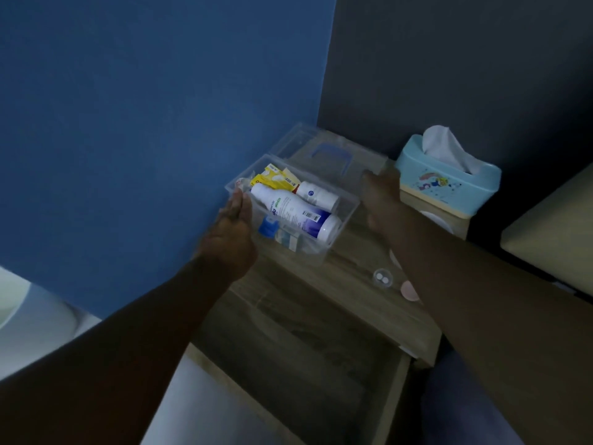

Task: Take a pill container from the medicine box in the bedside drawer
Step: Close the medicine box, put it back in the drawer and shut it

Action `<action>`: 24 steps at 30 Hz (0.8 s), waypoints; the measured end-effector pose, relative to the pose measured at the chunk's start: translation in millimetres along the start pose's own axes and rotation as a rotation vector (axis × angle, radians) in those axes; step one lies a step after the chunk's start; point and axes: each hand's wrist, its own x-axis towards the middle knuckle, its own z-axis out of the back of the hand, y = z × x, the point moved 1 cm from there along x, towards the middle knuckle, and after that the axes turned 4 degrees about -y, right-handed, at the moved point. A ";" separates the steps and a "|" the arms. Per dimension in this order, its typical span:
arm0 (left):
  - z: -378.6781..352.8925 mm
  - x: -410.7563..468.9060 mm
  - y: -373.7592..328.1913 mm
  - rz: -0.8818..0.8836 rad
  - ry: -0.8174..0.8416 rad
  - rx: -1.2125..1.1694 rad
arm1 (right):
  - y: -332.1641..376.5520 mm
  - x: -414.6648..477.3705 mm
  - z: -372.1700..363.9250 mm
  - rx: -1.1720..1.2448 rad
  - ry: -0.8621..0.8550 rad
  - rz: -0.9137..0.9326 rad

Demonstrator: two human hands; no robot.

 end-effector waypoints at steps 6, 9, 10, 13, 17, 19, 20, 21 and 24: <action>0.4 0.6 1.9 -0.054 0.010 0.012 | 8.5 -10.4 13.9 -0.086 -0.036 0.397; 2.0 2.0 0.6 -0.051 0.029 0.025 | 6.8 -23.6 23.0 -0.137 0.036 0.648; 2.3 1.9 0.4 -0.053 0.036 0.032 | 5.2 -28.4 26.1 -0.154 0.065 0.712; 5.0 1.4 -2.3 -0.027 0.047 -0.023 | -2.7 -44.4 35.8 -0.241 0.121 0.848; 4.5 -2.3 -8.1 0.007 0.004 -0.131 | -19.9 -64.8 46.9 -0.277 0.226 0.957; -0.1 -7.5 -9.9 0.025 0.009 -0.180 | -30.6 -74.0 51.7 -0.286 0.343 0.978; -3.3 -10.5 -10.0 0.037 0.025 -0.197 | -36.6 -77.1 53.1 -0.296 0.410 0.984; -6.2 -13.4 -10.4 0.052 0.042 -0.205 | -43.1 -78.9 54.0 -0.314 0.473 0.985; -12.4 -19.6 -9.5 0.084 0.049 -0.210 | -57.4 -82.1 55.1 -0.415 0.541 0.995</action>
